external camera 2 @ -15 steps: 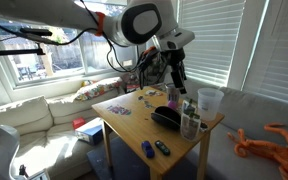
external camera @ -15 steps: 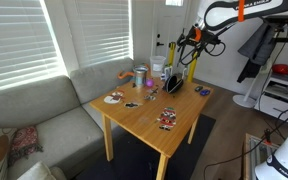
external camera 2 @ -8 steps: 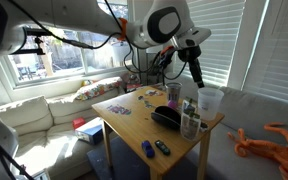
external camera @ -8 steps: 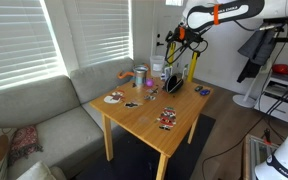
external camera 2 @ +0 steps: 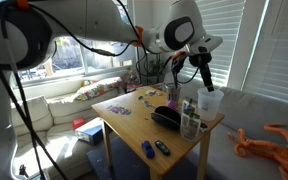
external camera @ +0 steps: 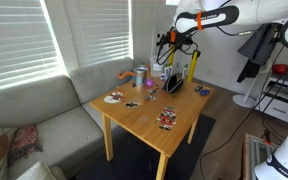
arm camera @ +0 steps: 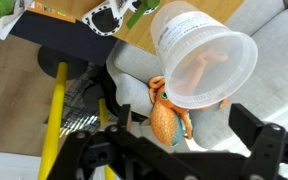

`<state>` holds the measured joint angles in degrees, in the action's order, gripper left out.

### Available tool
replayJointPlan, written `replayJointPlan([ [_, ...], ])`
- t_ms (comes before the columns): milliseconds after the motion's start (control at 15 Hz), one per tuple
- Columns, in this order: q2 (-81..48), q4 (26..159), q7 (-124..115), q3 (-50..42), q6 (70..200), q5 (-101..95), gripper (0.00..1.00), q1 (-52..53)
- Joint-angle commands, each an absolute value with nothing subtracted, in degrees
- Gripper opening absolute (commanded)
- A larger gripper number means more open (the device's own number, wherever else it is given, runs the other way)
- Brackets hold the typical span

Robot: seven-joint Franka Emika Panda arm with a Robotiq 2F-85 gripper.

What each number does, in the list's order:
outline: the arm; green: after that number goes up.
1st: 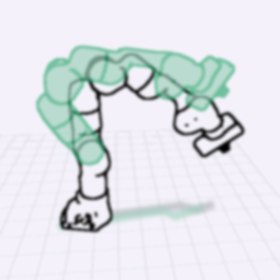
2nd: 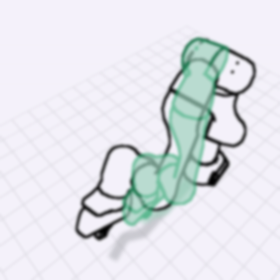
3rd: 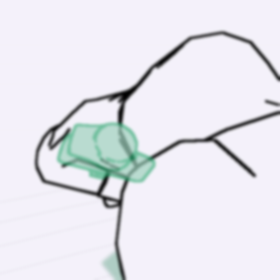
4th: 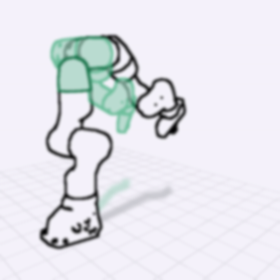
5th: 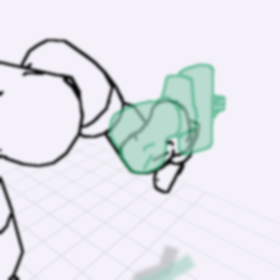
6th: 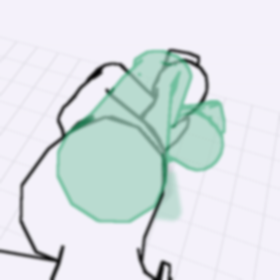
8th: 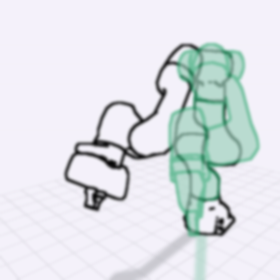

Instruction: Put the plastic cup on the left side of the table then put the squishy drinks in it

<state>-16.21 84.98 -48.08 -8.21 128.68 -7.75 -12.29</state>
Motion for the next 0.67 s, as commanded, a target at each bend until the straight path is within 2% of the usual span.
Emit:
replayJointPlan([
  [0, -22.0, 77.7, -45.4, -9.4, 123.5, -3.6, 1.00, -11.5],
  [467, -28.3, 71.7, -44.7, -10.2, 119.1, -1.6, 1.00, -11.6],
  [533, -28.8, 71.2, -44.7, -10.2, 119.1, -1.2, 0.91, -11.7],
  [600, -29.4, 70.6, -45.1, -10.2, 118.9, -0.7, 0.72, -11.7],
])
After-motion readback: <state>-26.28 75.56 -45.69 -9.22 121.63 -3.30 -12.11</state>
